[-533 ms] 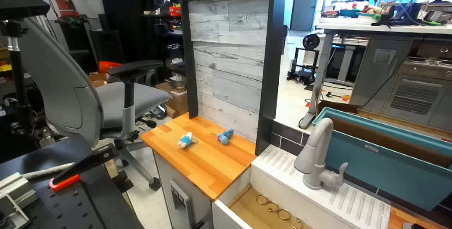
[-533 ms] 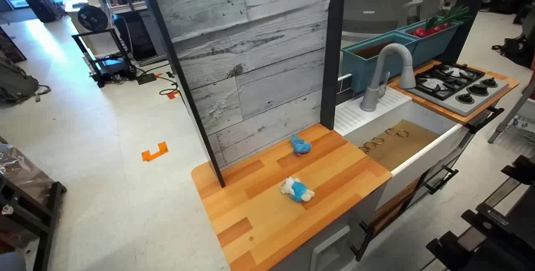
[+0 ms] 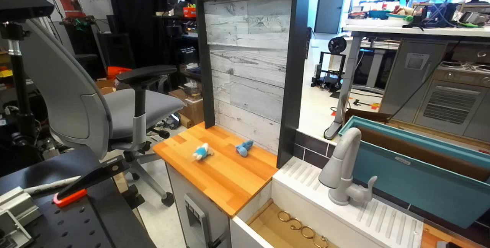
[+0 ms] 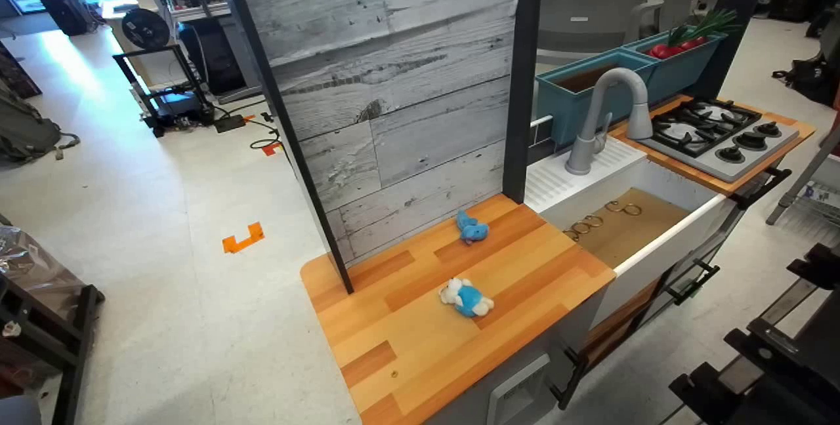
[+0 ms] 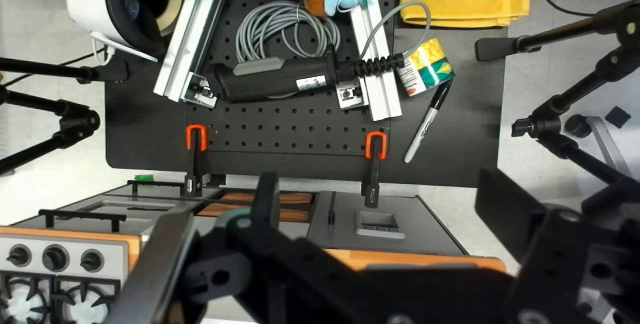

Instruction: Push the faucet to the left

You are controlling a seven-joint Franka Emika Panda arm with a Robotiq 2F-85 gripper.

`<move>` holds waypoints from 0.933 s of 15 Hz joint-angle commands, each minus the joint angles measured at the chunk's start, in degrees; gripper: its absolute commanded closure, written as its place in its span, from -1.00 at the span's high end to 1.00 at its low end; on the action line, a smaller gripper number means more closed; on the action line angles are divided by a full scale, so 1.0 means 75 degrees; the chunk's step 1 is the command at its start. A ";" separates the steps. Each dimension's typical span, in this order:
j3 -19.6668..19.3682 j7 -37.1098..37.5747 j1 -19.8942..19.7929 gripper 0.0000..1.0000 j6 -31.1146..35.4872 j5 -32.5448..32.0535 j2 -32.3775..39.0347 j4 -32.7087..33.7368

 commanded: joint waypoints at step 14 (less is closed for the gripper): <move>-0.0805 -0.0078 -0.0952 1.00 0.3753 -0.1711 0.2984 -0.0514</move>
